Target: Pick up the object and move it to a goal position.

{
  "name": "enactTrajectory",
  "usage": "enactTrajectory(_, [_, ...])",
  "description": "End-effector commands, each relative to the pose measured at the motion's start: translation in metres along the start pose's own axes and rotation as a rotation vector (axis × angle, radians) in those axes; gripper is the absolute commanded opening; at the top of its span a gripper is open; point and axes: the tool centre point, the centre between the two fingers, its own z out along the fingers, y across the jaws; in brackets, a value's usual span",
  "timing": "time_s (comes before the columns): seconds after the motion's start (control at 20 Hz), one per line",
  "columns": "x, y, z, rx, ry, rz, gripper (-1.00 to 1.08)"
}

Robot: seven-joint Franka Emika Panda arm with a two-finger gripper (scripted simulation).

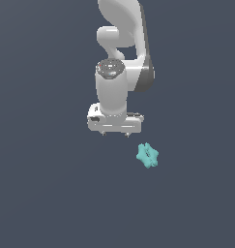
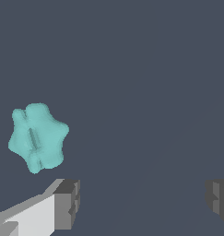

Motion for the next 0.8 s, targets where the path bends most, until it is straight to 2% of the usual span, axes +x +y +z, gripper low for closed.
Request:
enactTrajectory(0.0, [0.000,-0.001,0.002,-0.004,-0.001,0.015,1.08])
enactTrajectory(0.75, [0.004,-0.019,0.028,-0.067,0.006,0.233,1.08])
